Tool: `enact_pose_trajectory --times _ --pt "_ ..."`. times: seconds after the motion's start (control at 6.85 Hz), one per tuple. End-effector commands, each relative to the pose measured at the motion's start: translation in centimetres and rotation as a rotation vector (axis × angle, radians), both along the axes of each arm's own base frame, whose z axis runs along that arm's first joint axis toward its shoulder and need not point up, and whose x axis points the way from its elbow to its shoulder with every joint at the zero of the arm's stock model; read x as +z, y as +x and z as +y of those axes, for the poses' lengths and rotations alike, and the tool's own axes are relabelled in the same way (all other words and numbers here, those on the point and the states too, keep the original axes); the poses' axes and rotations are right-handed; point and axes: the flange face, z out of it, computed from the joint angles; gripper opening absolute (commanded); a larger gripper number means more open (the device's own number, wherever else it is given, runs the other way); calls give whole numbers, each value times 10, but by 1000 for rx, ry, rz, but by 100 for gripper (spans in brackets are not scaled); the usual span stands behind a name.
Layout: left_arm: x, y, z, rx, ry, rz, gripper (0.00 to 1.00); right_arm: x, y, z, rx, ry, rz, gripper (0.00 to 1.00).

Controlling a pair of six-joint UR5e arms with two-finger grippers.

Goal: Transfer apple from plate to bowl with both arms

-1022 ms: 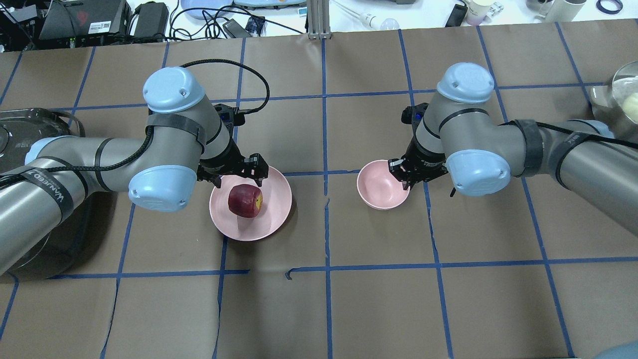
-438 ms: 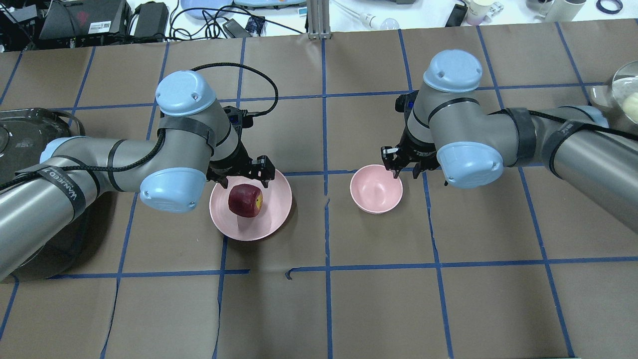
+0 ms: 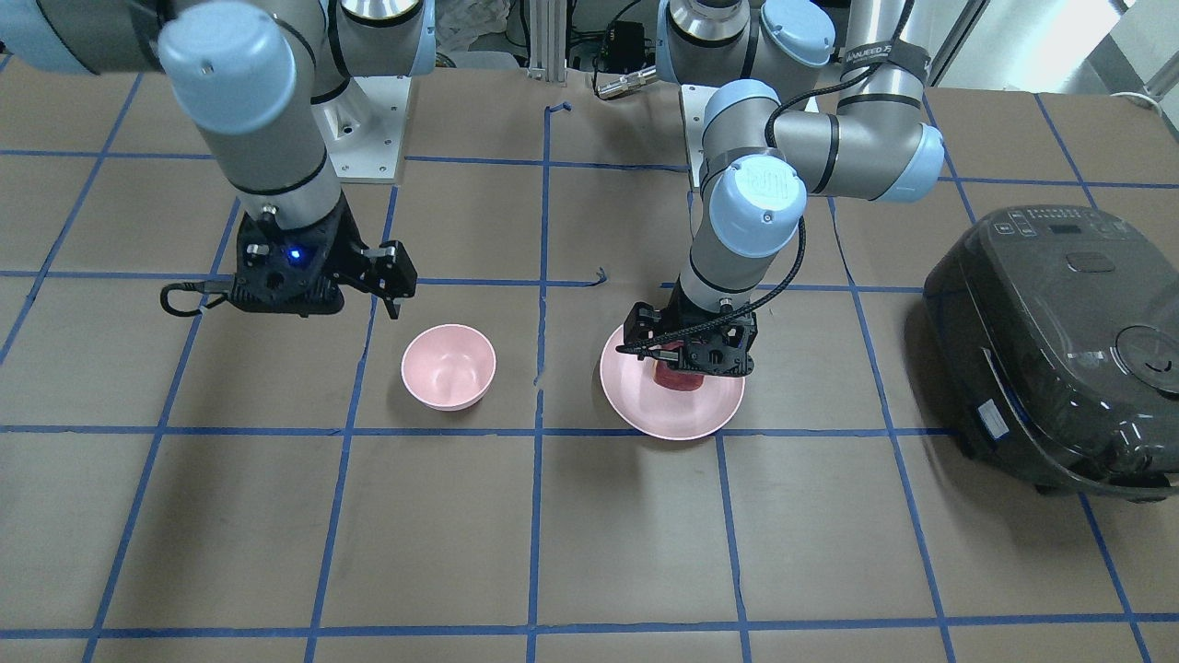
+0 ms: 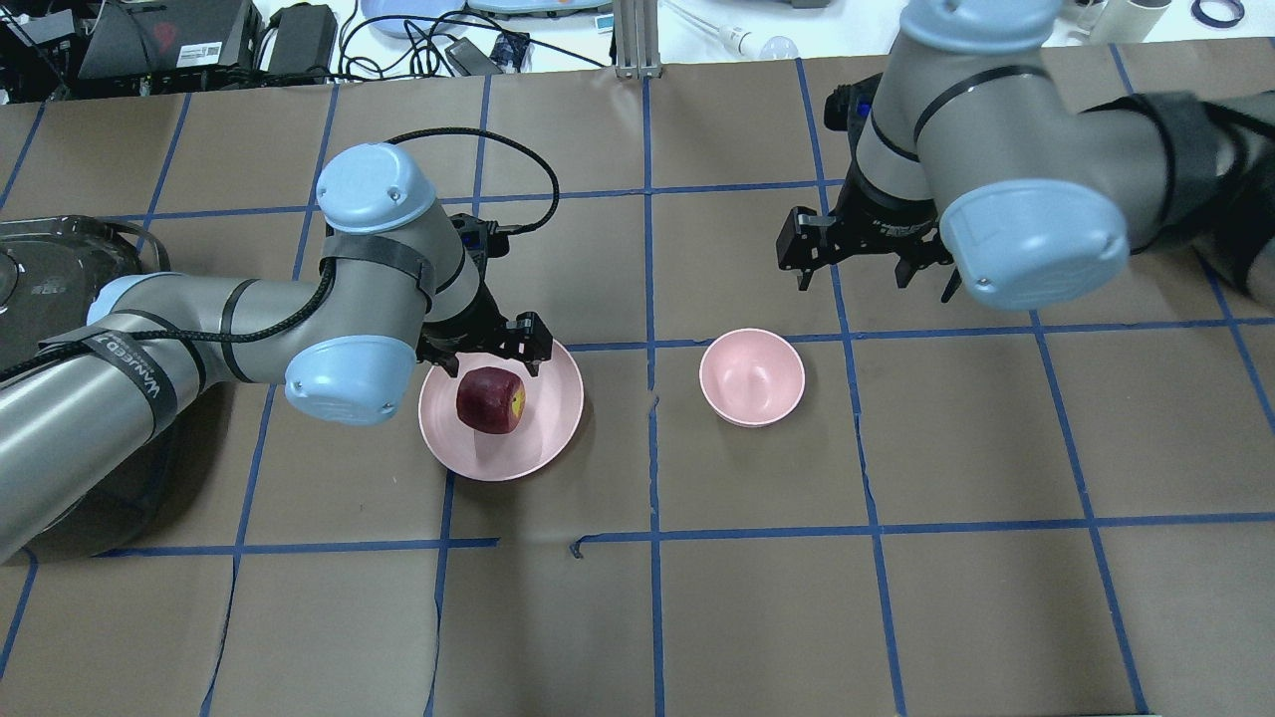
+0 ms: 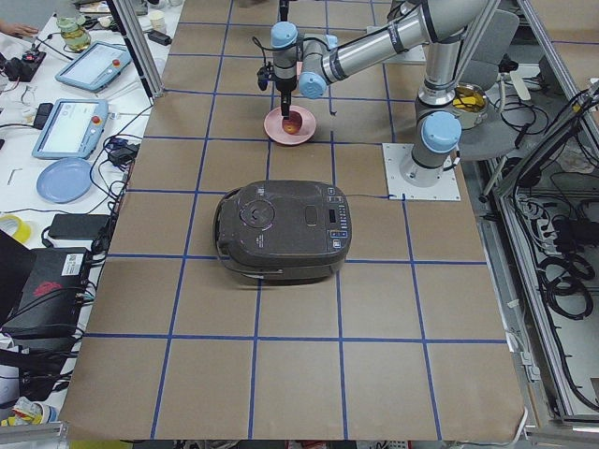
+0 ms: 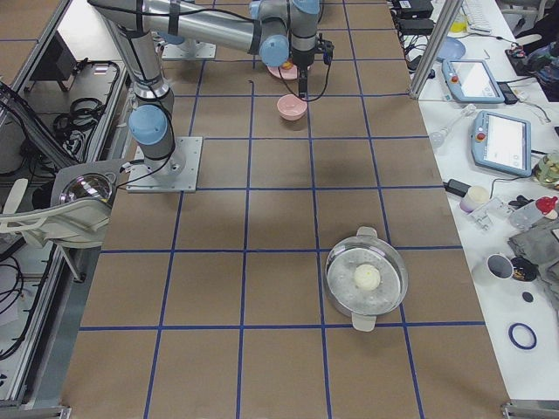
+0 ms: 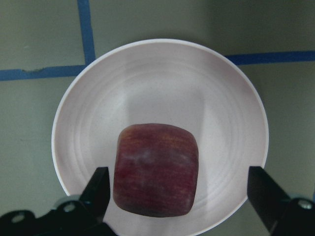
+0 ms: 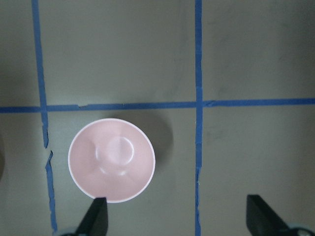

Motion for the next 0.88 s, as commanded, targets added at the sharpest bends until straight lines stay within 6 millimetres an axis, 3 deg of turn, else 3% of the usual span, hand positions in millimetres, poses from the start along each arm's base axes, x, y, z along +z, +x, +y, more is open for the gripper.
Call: enact_pose_trajectory --times 0.0,0.44,0.73 --pt "-19 -7 1 -15 28 -7 100 82 1 -6 4 -48 -11 100" --pt "-9 -7 -7 -42 1 -18 100 90 0 -7 11 -74 -4 100" --pt "-23 -5 -1 -56 29 -38 100 89 0 -6 12 -70 -3 100"
